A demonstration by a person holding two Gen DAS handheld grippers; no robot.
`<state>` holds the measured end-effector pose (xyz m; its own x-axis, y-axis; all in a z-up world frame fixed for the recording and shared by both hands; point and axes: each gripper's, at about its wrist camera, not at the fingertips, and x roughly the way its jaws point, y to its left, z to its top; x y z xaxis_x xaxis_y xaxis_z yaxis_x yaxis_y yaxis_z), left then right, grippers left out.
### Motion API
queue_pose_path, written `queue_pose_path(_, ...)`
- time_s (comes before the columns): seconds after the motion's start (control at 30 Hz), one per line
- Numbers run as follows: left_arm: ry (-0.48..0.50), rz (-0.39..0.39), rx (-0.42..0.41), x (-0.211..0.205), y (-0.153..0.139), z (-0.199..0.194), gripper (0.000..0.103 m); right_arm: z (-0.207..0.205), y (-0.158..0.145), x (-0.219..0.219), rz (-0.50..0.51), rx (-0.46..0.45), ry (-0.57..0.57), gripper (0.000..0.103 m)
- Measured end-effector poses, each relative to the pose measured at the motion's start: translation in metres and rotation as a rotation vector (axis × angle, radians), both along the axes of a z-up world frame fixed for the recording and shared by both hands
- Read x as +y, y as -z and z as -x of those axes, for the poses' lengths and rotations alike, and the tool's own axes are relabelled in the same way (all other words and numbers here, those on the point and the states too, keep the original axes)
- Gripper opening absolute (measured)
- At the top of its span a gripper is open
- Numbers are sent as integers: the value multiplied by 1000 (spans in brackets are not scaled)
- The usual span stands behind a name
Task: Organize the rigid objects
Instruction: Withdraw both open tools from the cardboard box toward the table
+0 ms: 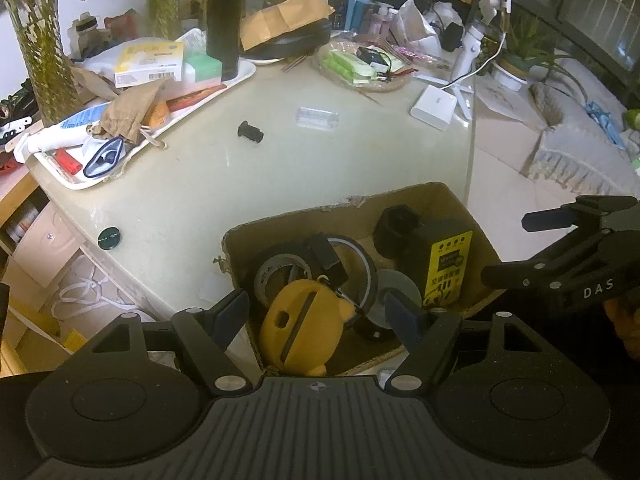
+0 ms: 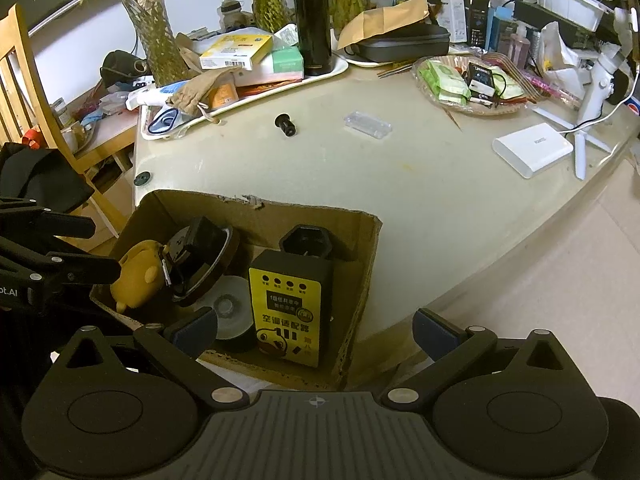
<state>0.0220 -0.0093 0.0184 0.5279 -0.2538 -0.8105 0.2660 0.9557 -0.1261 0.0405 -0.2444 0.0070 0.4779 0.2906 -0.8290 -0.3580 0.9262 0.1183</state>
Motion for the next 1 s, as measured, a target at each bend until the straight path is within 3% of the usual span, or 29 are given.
queue_pose_path(1.0,-12,-27,-98,12,-2,-29,75,-37,0,-11,-32,-66,53,103)
